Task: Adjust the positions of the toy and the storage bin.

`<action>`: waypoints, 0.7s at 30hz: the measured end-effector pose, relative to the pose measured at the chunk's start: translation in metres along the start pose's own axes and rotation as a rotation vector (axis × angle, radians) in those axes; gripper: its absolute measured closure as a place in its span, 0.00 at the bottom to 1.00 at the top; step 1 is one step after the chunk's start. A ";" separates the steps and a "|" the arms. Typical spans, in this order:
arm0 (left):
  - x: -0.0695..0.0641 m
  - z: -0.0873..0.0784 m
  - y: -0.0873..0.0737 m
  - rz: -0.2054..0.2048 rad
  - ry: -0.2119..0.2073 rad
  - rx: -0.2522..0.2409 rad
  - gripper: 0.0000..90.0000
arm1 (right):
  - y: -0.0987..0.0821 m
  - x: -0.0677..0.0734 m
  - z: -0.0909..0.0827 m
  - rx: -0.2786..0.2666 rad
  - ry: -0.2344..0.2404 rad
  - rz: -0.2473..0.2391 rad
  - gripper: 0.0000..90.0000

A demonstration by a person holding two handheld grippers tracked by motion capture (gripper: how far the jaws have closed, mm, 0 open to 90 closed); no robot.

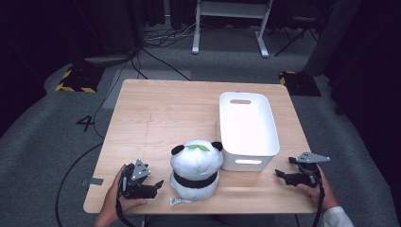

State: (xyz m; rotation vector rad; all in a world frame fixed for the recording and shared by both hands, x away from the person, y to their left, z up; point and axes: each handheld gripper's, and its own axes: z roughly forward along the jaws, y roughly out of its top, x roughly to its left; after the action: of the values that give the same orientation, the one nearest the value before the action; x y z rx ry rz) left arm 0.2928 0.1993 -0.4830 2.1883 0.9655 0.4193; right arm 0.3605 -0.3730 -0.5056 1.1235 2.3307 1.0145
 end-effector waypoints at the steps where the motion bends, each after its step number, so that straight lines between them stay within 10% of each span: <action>1: -0.001 -0.001 0.001 0.003 0.000 0.002 0.21 | 0.000 0.000 0.000 0.000 0.000 0.000 0.16; 21: -0.023 -0.015 0.017 0.068 -0.080 -0.055 0.19 | 0.000 0.000 0.000 0.003 -0.001 0.001 0.16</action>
State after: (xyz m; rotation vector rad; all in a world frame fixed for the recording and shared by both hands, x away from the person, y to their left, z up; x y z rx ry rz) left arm 0.2783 0.1813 -0.4600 2.1762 0.8288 0.3822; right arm 0.3604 -0.3730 -0.5055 1.1262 2.3317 1.0117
